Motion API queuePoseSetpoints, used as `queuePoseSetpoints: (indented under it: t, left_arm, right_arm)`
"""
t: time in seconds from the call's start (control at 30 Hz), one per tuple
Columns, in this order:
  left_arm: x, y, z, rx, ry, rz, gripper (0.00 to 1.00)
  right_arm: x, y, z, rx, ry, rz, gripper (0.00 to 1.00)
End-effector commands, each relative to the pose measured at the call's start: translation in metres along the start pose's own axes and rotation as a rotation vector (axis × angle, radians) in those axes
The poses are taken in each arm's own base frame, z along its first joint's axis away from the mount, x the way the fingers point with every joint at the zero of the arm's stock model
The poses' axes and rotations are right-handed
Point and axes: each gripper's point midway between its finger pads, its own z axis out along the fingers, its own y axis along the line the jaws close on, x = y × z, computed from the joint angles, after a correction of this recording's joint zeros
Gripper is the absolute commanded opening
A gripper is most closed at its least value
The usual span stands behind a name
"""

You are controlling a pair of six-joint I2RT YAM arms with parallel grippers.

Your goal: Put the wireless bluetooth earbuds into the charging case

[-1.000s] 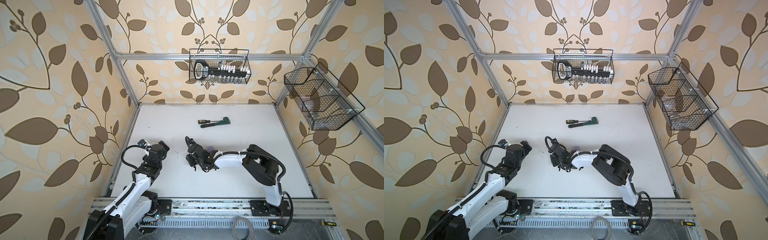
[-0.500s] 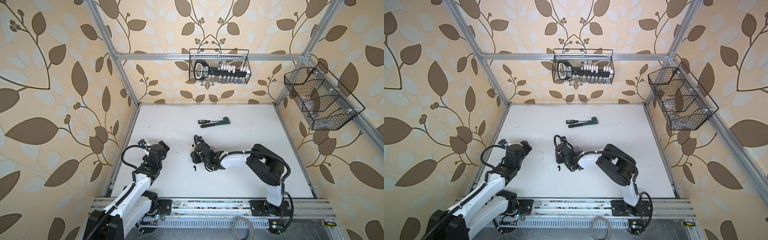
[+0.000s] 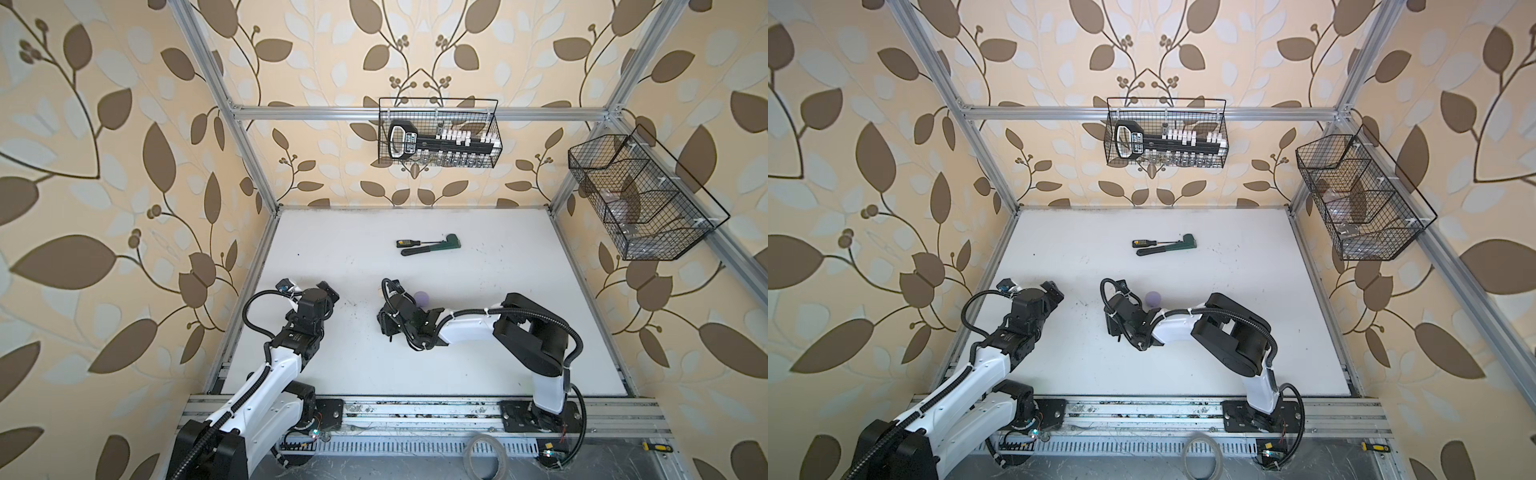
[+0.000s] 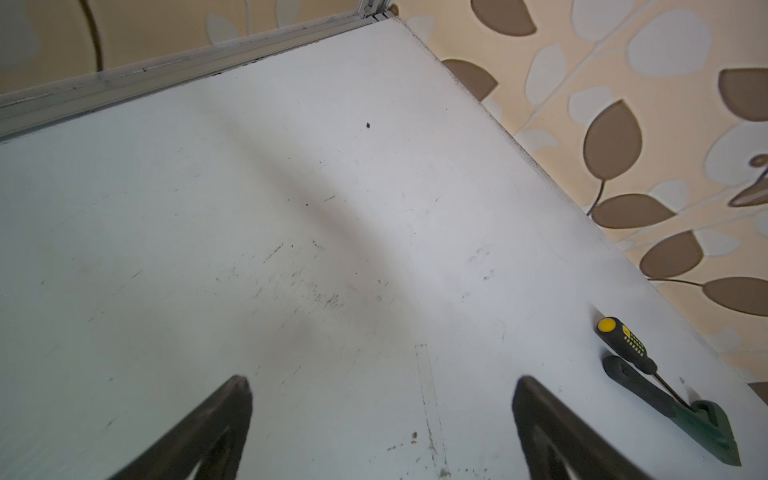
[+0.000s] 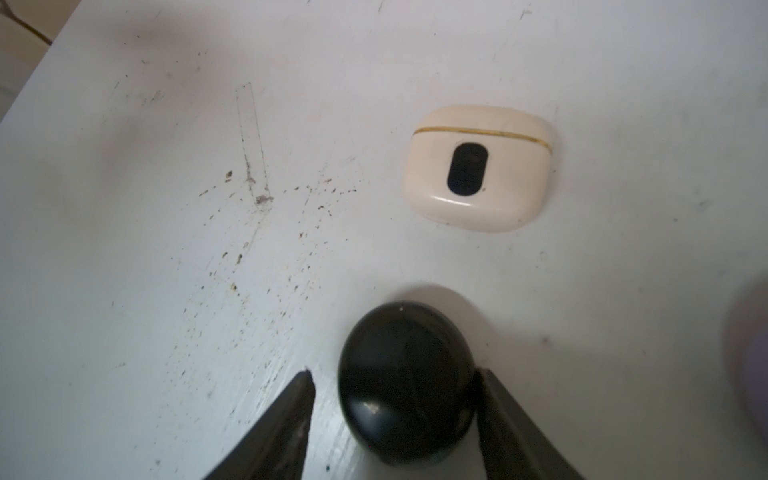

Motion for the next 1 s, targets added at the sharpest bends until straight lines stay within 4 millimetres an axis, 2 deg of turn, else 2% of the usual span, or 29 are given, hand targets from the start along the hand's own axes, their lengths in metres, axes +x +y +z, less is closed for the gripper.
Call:
queuePoseSetpoints:
  t: [0.0, 0.23, 0.5, 0.8, 0.97]
  left_arm:
    - [-0.005, -0.002, 0.001, 0.01, -0.019, -0.016, 0.99]
    - [-0.004, -0.004, 0.003, 0.014, -0.01, -0.013, 0.99]
    - [-0.003, -0.004, 0.004, 0.015, -0.007, -0.008, 0.99]
    - [-0.002, -0.004, 0.005, 0.012, -0.004, -0.006, 0.99]
    - [-0.002, -0.005, 0.005, 0.014, -0.004, -0.006, 0.99]
  right_arm:
    - [0.016, -0.014, -0.005, 0.073, 0.056, -0.03, 0.63]
    - [0.009, -0.007, -0.004, 0.169, 0.062, -0.204, 0.74]
    - [0.009, -0.016, 0.011, 0.243, 0.12, -0.349, 0.75]
    - [0.02, -0.02, 0.016, 0.213, 0.174, -0.425, 0.68]
    - [0.022, -0.021, 0.016, 0.184, 0.183, -0.431, 0.61]
